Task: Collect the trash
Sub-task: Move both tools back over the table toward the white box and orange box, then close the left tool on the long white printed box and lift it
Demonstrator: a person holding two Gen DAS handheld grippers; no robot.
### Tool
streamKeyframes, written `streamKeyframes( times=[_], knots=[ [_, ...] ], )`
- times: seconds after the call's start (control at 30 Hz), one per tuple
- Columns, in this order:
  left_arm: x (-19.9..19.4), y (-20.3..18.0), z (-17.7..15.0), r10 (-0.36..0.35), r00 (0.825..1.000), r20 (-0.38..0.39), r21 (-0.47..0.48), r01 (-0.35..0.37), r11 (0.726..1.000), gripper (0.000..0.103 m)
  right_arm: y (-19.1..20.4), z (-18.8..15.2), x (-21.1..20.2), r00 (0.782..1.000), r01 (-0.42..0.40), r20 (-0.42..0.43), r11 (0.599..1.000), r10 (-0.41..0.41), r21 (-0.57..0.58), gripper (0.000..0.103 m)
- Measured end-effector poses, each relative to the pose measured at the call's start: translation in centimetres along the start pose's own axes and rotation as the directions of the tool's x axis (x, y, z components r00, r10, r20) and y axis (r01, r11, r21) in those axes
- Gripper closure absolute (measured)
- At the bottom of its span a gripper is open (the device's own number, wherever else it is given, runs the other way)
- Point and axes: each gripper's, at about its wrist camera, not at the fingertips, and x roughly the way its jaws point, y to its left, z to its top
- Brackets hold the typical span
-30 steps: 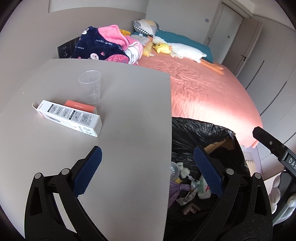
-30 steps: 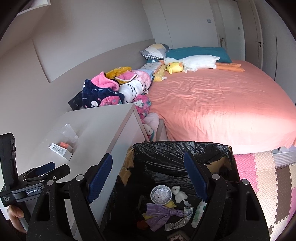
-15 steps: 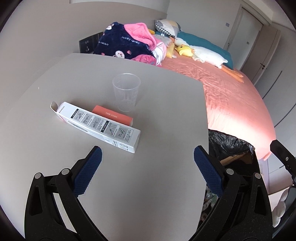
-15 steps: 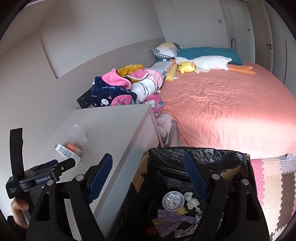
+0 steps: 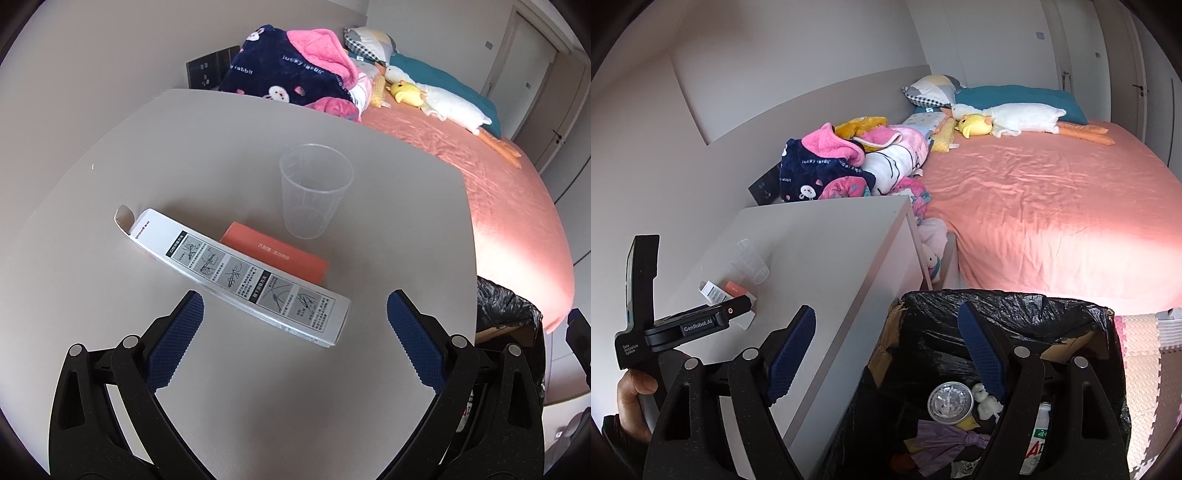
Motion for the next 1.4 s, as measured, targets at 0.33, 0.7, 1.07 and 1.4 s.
streamKeyframes(
  times=[0.33, 0.7, 1.07, 1.4],
  knots=[
    [1.4, 1.0, -0.4, 0.061, 0.997, -0.044, 0.002, -0.061, 0.998, 0.007, 1.2, 0.0, 1.2, 1.0, -0.017, -0.02, 1.0, 0.017, -0.022, 0.023],
    [0.4, 3.4, -1.4, 0.073, 0.997, -0.014, -0.009, -0.073, 0.997, 0.014, 2.6, -0.2, 2.1, 0.999, -0.035, -0.037, 0.999, 0.034, -0.041, 0.023],
    [-1.3, 7.6, -1.6, -0.025, 1.0, -0.017, -0.127, 0.022, 0.992, 0.031, 4.6, -0.4, 3.0, 0.997, -0.06, -0.052, 0.995, 0.056, -0.075, 0.023],
    [-0.3, 7.9, 0.0, 0.012, 1.0, -0.021, -0.141, -0.015, 0.99, 0.021, 6.1, -0.4, 4.0, 0.995, -0.08, -0.068, 0.992, 0.073, -0.097, 0.023]
  ],
)
